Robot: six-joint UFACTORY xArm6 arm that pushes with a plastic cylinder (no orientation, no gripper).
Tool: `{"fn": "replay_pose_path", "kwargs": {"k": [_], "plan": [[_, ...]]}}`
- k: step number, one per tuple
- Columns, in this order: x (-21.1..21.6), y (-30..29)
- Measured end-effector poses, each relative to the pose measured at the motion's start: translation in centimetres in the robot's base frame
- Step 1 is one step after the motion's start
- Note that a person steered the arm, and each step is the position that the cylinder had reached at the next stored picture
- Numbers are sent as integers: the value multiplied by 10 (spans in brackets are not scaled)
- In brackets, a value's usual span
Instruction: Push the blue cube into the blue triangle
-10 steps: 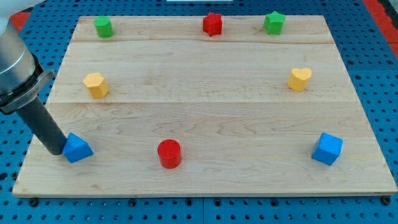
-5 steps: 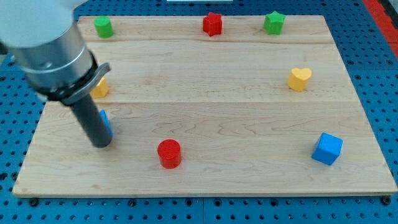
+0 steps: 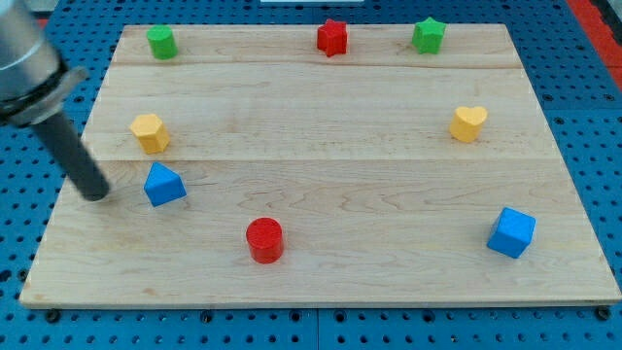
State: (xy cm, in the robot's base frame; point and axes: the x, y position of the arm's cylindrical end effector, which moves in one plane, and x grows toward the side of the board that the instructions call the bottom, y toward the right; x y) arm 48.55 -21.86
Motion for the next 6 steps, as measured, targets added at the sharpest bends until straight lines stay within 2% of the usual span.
{"fn": "replay_pose_path", "kwargs": {"k": [4,5,6], "plan": [[-6,259],[-1,283],[51,277]]}}
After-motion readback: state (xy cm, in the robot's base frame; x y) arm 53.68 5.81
